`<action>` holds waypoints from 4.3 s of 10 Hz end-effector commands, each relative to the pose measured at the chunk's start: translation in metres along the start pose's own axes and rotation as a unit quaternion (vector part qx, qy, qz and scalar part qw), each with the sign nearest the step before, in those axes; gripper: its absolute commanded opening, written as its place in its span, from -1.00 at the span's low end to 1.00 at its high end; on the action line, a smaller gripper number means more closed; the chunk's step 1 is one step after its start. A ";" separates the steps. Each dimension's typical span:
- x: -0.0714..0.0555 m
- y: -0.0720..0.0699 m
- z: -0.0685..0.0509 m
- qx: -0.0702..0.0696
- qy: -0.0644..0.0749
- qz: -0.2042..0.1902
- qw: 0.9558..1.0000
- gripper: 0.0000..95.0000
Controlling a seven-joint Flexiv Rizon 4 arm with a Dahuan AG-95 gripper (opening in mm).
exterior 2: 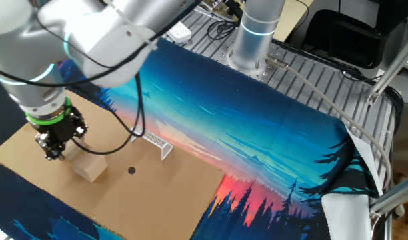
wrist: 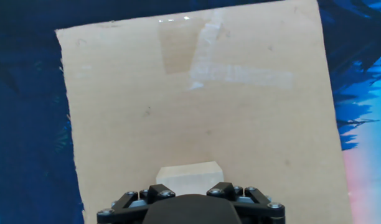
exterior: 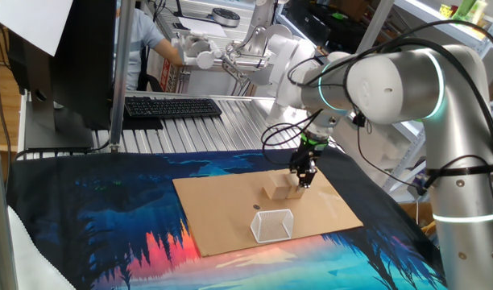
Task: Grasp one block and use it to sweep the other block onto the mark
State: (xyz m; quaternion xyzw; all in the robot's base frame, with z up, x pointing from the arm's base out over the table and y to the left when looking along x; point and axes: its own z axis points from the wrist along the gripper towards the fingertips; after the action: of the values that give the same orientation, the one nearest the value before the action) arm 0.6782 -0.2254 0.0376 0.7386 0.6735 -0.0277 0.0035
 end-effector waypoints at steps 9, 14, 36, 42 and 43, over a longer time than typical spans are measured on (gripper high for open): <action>0.040 -0.015 -0.009 0.006 0.001 0.018 1.000 -1.00; 0.045 -0.021 -0.006 0.003 0.004 0.014 1.000 -1.00; 0.022 -0.006 -0.001 -0.014 -0.004 -0.080 0.997 -1.00; 0.027 -0.005 0.000 -0.011 0.005 -0.065 0.998 -1.00; 0.029 -0.004 -0.001 -0.011 0.006 -0.061 0.998 -1.00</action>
State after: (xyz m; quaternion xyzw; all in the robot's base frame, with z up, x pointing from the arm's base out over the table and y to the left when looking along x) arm 0.6795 -0.1963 0.0375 0.6968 0.7170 -0.0179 0.0060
